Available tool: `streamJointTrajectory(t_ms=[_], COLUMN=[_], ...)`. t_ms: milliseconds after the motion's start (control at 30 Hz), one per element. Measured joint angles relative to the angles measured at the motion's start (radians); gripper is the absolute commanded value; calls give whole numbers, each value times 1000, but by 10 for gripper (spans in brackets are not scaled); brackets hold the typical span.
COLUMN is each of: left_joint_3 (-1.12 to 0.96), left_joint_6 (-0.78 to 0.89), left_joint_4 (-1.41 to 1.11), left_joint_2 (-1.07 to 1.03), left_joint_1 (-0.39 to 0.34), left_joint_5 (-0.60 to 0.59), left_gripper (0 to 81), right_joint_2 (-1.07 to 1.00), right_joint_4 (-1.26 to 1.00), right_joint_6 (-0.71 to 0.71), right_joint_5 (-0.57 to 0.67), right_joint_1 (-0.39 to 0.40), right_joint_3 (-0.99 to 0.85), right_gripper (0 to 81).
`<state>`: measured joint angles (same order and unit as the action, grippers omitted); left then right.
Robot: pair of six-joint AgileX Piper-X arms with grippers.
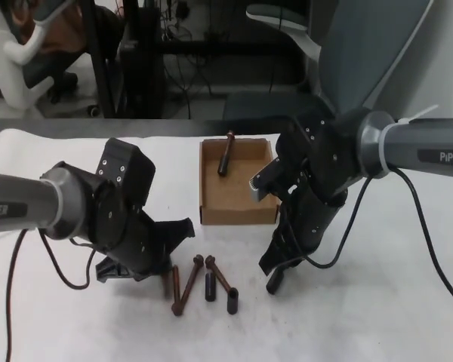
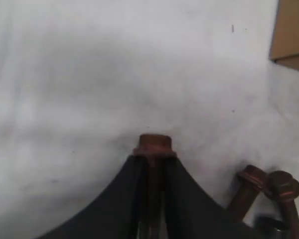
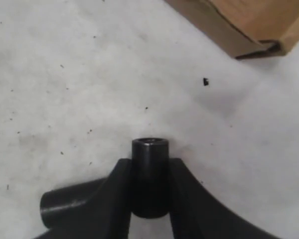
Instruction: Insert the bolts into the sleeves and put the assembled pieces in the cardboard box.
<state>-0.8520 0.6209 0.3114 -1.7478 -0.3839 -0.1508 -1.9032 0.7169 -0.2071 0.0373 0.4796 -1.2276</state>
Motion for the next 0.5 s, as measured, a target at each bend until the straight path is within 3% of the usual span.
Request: streamJointTrajectory(t_ms=[100, 300, 333, 433, 500], left_joint_3=[0, -3, -2, -12, -13], left_joint_6=[-3, -24, -27, -42, -46], left_joint_4=[-2, -9, -9, 10, 33], left_joint_2=[-2, -2, -2, -2, -2], left_joint_1=[0, 0, 0, -2, -3], left_joint_5=[-53, -144, -152, -157, -124], left_gripper=[235, 622, 637, 533, 336], right_joint_2=[0, 0, 0, 0, 0], right_joint_4=[-3, -6, -6, -6, -6], right_joint_6=[0, 0, 0, 0, 0], right_joint_5=[0, 0, 0, 0, 0], right_joint_1=[0, 0, 0, 0, 0], right_joint_3=[0, 0, 0, 0, 0], right_gripper=[6, 6, 6, 6, 6])
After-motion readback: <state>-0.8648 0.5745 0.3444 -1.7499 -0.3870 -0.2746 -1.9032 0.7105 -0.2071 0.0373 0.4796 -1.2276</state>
